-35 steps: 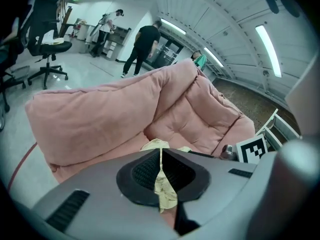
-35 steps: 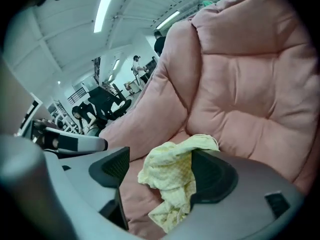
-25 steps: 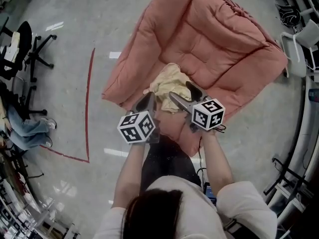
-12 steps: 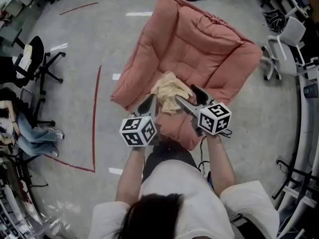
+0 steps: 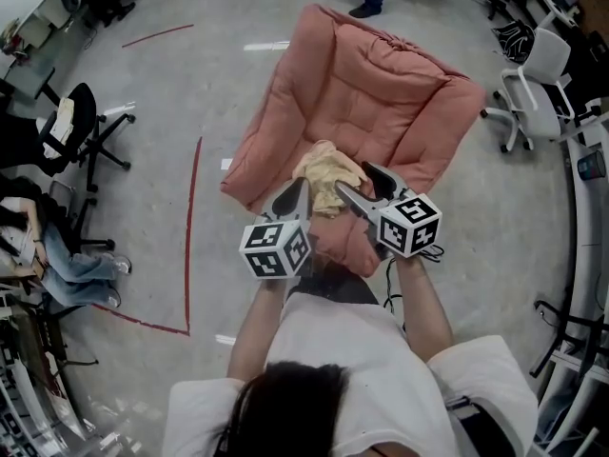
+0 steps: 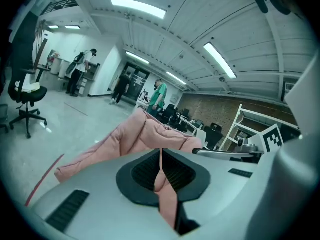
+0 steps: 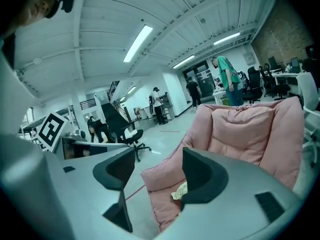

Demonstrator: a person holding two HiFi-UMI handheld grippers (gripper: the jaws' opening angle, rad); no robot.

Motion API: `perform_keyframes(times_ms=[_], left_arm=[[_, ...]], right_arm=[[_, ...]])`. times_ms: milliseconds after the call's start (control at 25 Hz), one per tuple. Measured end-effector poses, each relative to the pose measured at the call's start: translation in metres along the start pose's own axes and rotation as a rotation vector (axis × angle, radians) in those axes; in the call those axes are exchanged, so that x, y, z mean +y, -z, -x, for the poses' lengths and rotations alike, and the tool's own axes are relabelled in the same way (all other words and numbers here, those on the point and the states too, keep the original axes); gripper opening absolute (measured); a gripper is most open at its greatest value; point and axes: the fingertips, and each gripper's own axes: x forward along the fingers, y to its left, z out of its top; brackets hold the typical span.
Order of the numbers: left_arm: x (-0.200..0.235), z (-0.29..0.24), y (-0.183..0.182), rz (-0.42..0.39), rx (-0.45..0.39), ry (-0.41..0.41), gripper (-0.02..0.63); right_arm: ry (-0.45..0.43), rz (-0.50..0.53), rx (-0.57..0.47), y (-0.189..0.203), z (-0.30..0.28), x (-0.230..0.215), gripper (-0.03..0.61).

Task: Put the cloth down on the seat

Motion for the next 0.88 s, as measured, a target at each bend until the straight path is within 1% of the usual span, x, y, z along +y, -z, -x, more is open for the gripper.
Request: perform_keyframes(times_ms=[160,200,280,360,440,600,760,880], left_arm=[[-0.015,0.006,-0.003,-0.031,-0.001,0.024,0.037],[-0.018,0.006,-0.004,-0.038,-0.003,0.030,0.037],[-0.023,0.007,-0.006,-0.045,-0.008,0.046,0.037],[-0.025,0.007,-0.009,-0.038,-0.012,0.061,0.037],[-0.026,0.007,-0.011,-0.044,-0.013,0.067,0.035],[-0.026,0.006,-0.017,-0.064,-0.015,0.074,0.037],[-0.025,0.005,-0.016,-0.077,-0.005,0.080,0.035],[-0.023,0.001,-0.016,-0.085,-0.005,0.080,0.035]], right_arm=[[0.013,-0.010,-0.042,-0.006,0.007,0.013,0.215],[0.008,-0.023,-0.059,-0.009,0.008,0.015,0.198],[-0.033,-0.086,-0.109,-0.016,0.011,0.019,0.166],[-0.079,-0.151,-0.147,-0.020,0.012,0.025,0.148],[-0.070,-0.146,-0.155,-0.022,0.012,0.027,0.066],[-0.010,-0.081,-0.132,-0.022,0.007,0.028,0.034],[0.041,-0.009,-0.107,-0.021,0.001,0.031,0.028],[0.063,0.019,-0.100,-0.022,-0.003,0.029,0.028]])
